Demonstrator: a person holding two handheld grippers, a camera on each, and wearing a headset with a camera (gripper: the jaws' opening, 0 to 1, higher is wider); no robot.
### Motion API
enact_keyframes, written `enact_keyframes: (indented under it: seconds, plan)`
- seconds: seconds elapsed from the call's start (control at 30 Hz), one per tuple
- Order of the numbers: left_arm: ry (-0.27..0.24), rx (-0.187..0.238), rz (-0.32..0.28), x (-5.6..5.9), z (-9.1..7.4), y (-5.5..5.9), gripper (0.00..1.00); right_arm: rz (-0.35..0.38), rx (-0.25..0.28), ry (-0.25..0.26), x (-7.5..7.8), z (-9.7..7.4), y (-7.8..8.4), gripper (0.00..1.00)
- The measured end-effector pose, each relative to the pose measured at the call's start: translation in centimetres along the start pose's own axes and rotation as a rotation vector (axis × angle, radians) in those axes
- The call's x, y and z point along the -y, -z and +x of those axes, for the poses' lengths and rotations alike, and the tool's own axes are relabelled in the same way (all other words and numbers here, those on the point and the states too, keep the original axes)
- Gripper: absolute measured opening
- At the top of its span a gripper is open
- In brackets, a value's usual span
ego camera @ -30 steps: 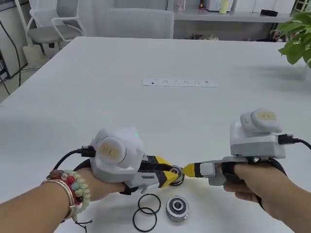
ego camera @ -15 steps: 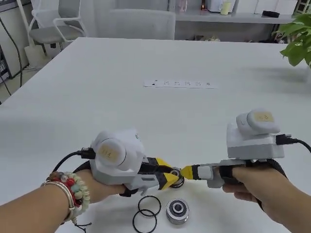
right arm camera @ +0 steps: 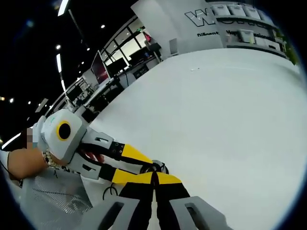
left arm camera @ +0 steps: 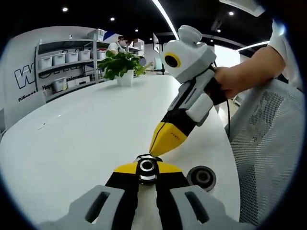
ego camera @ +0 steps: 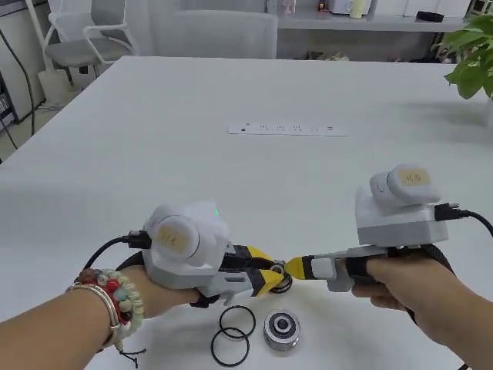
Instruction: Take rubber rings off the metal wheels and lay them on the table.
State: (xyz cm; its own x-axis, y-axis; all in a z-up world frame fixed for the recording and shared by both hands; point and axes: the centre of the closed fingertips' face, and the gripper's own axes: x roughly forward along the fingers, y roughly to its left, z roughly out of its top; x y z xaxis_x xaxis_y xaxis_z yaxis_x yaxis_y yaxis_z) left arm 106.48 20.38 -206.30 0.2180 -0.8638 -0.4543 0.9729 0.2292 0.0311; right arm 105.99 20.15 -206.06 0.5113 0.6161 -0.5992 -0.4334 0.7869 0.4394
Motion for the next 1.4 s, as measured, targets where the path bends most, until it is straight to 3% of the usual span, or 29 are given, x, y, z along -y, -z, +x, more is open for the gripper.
enact_keyframes:
  seconds: [0.47, 0.53, 0.57, 0.6, 0.73, 1.0, 1.23, 1.4]
  plan:
    - [-0.021, -0.016, 0.002, 0.0, 0.1, 0.0, 0.08, -0.020, 0.004, -0.019, -0.6, 0.2, -0.1, 0.00]
    - [-0.022, -0.017, 0.002, 0.0, 0.1, 0.0, 0.08, 0.015, 0.060, -0.119, -2.3, 0.1, -1.2, 0.00]
    - [-0.023, -0.016, 0.001, 0.0, 0.1, 0.0, 0.08, 0.005, 0.037, -0.076, -1.9, 0.0, -1.1, 0.00]
    - [-0.023, -0.016, 0.001, 0.0, 0.1, 0.0, 0.08, -0.057, 0.033, -0.035, -1.3, 0.1, -1.0, 0.00]
    - [-0.027, -0.014, 0.002, 0.0, 0.1, 0.0, 0.08, -0.045, 0.031, -0.048, -1.4, 0.4, -1.0, 0.00]
    - [-0.035, -0.008, -0.020, -0.1, 0.1, 0.0, 0.08, -0.001, 0.002, -0.010, -0.1, 0.3, -0.3, 0.00]
    - [-0.017, -0.079, -0.058, -0.2, -0.2, -0.1, 0.09, 0.023, 0.008, -0.004, 0.1, 0.1, -0.4, 0.00]
    - [0.006, -0.137, 0.036, 0.1, -1.1, 0.4, 0.11, 0.043, 0.024, -0.007, 0.3, -0.2, -0.7, 0.00]
